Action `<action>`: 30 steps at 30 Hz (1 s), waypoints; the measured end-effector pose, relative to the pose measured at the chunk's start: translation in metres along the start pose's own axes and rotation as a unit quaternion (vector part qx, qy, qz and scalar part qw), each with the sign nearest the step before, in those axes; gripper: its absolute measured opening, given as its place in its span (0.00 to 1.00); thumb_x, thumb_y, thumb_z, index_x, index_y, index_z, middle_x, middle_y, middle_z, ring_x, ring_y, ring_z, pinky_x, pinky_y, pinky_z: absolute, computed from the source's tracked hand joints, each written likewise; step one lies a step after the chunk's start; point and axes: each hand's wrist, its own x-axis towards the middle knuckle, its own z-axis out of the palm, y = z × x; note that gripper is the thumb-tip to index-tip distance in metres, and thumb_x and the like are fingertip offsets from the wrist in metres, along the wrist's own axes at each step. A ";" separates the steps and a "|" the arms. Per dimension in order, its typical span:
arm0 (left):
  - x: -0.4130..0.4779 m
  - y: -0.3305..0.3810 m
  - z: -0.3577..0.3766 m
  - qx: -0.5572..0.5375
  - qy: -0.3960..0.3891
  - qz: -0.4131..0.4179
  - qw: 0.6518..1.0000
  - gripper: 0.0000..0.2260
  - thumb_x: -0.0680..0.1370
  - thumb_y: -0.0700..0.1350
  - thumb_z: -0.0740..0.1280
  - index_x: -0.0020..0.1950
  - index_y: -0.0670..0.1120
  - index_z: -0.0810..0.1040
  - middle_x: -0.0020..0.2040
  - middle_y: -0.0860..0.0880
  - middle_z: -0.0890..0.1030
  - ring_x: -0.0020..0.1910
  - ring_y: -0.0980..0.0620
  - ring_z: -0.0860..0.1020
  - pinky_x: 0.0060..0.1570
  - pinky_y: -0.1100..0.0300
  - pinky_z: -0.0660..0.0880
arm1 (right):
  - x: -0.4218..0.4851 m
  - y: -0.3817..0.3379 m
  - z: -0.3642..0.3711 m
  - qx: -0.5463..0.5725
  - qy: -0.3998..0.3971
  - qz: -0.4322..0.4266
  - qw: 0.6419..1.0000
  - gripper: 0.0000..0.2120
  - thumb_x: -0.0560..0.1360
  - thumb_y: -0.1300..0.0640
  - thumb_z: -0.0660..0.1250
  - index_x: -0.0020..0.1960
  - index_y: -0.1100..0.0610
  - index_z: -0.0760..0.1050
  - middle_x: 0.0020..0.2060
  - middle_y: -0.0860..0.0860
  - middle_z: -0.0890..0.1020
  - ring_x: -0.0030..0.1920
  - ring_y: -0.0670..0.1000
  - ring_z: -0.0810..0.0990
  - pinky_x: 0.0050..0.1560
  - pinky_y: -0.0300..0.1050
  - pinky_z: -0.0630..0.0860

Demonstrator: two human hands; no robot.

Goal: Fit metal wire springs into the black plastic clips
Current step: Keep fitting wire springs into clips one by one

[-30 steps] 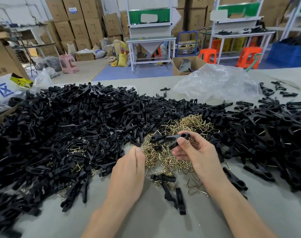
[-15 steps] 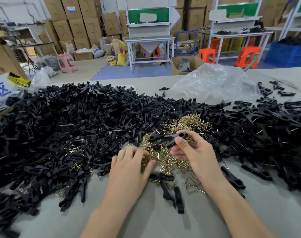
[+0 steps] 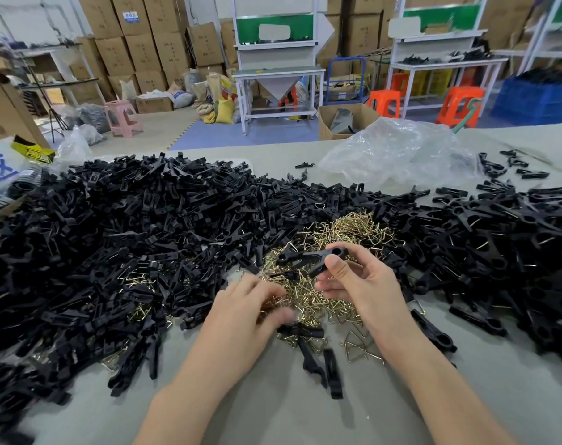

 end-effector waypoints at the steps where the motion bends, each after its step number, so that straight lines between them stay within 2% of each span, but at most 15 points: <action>1: -0.001 -0.004 0.000 0.061 -0.018 0.027 0.998 0.09 0.79 0.56 0.66 0.59 0.60 0.77 0.54 0.64 0.71 0.57 0.61 0.69 0.57 0.62 0.64 | 0.000 0.000 0.000 0.000 -0.002 0.001 1.000 0.13 0.72 0.49 0.72 0.55 0.50 0.82 0.40 0.56 0.87 0.41 0.56 0.87 0.43 0.42 0.84; 3: 0.001 -0.008 0.000 0.116 -0.025 0.039 0.992 0.10 0.79 0.49 0.68 0.60 0.57 0.77 0.56 0.60 0.70 0.58 0.56 0.70 0.58 0.61 0.64 | 0.000 0.000 0.000 -0.002 -0.006 0.002 1.000 0.14 0.72 0.49 0.72 0.55 0.50 0.81 0.40 0.56 0.87 0.41 0.56 0.87 0.42 0.41 0.83; 5: 0.002 -0.006 -0.001 0.083 -0.005 0.024 0.996 0.05 0.80 0.47 0.67 0.55 0.55 0.78 0.53 0.60 0.74 0.54 0.57 0.72 0.56 0.60 0.69 | 0.000 0.000 0.000 -0.005 -0.008 0.002 1.000 0.14 0.71 0.48 0.72 0.56 0.50 0.81 0.40 0.56 0.87 0.41 0.56 0.87 0.43 0.41 0.83; 6: 0.001 -0.004 -0.001 0.044 0.018 0.006 0.999 0.02 0.81 0.49 0.65 0.52 0.56 0.77 0.50 0.62 0.76 0.50 0.61 0.73 0.53 0.62 0.71 | 0.000 0.000 0.000 -0.006 -0.008 0.002 1.000 0.13 0.72 0.49 0.72 0.55 0.50 0.81 0.40 0.57 0.87 0.40 0.56 0.87 0.42 0.41 0.83; 9: 0.002 -0.003 -0.001 -0.109 0.097 -0.080 0.986 0.05 0.81 0.52 0.65 0.46 0.61 0.76 0.42 0.64 0.80 0.41 0.64 0.77 0.40 0.71 0.72 | 0.000 -0.001 0.000 -0.005 -0.006 0.003 1.000 0.13 0.72 0.49 0.72 0.55 0.50 0.82 0.40 0.57 0.87 0.40 0.56 0.87 0.42 0.41 0.83; 12: 0.005 0.001 -0.002 -0.277 0.151 -0.121 0.941 0.06 0.81 0.46 0.67 0.49 0.59 0.78 0.42 0.58 0.83 0.38 0.58 0.81 0.38 0.68 0.76 | -0.001 -0.002 0.000 -0.001 -0.009 0.006 1.000 0.10 0.71 0.49 0.72 0.52 0.46 0.83 0.41 0.57 0.87 0.41 0.55 0.87 0.42 0.41 0.83; 14: 0.007 0.003 -0.002 -0.351 0.138 -0.135 0.916 0.09 0.81 0.41 0.66 0.53 0.56 0.79 0.44 0.57 0.83 0.39 0.56 0.83 0.39 0.66 0.78 | -0.001 -0.003 0.001 0.009 -0.012 0.009 1.000 0.09 0.71 0.48 0.73 0.50 0.45 0.84 0.43 0.56 0.86 0.42 0.55 0.88 0.42 0.41 0.83; 16: 0.006 0.004 0.002 -0.318 0.122 -0.135 0.931 0.09 0.82 0.41 0.65 0.55 0.55 0.78 0.43 0.56 0.83 0.40 0.58 0.83 0.42 0.68 0.77 | -0.002 -0.003 0.001 0.017 -0.020 0.016 1.000 0.11 0.70 0.47 0.74 0.51 0.46 0.84 0.45 0.54 0.86 0.44 0.56 0.88 0.43 0.41 0.83; 19: 0.002 0.004 0.004 -0.185 0.152 -0.081 0.967 0.09 0.82 0.43 0.64 0.57 0.57 0.77 0.47 0.60 0.80 0.47 0.63 0.80 0.45 0.75 0.72 | -0.003 -0.002 0.003 0.014 -0.034 0.026 0.999 0.14 0.69 0.45 0.74 0.53 0.46 0.84 0.44 0.50 0.84 0.46 0.55 0.88 0.44 0.42 0.83; 22: 0.003 0.003 0.001 -0.134 0.190 -0.054 0.971 0.07 0.82 0.48 0.62 0.55 0.58 0.78 0.49 0.65 0.77 0.51 0.63 0.77 0.49 0.76 0.69 | -0.003 -0.001 0.004 0.016 -0.040 0.033 0.999 0.12 0.70 0.46 0.74 0.53 0.46 0.84 0.48 0.52 0.83 0.47 0.55 0.88 0.46 0.42 0.83; 26: 0.002 0.005 -0.004 -0.041 0.221 -0.014 0.974 0.08 0.81 0.55 0.57 0.53 0.58 0.75 0.48 0.68 0.74 0.53 0.64 0.72 0.50 0.72 0.68 | -0.002 0.001 0.004 0.039 -0.040 0.046 0.997 0.12 0.71 0.51 0.74 0.54 0.47 0.84 0.47 0.52 0.84 0.49 0.55 0.87 0.49 0.43 0.83; 28: 0.001 0.009 -0.006 -0.092 0.240 -0.034 0.966 0.03 0.81 0.55 0.61 0.49 0.61 0.73 0.45 0.66 0.76 0.49 0.63 0.74 0.48 0.74 0.68 | -0.001 0.003 0.004 0.054 -0.047 0.048 0.996 0.12 0.71 0.54 0.74 0.54 0.48 0.84 0.48 0.51 0.86 0.50 0.55 0.87 0.51 0.42 0.83; 30: 0.003 0.013 -0.005 -0.231 0.226 -0.097 0.941 0.03 0.79 0.53 0.66 0.46 0.60 0.77 0.41 0.60 0.80 0.41 0.61 0.78 0.41 0.72 0.72 | -0.002 0.005 0.005 0.076 -0.056 0.051 0.994 0.12 0.71 0.56 0.74 0.54 0.49 0.84 0.48 0.51 0.87 0.51 0.54 0.87 0.52 0.41 0.82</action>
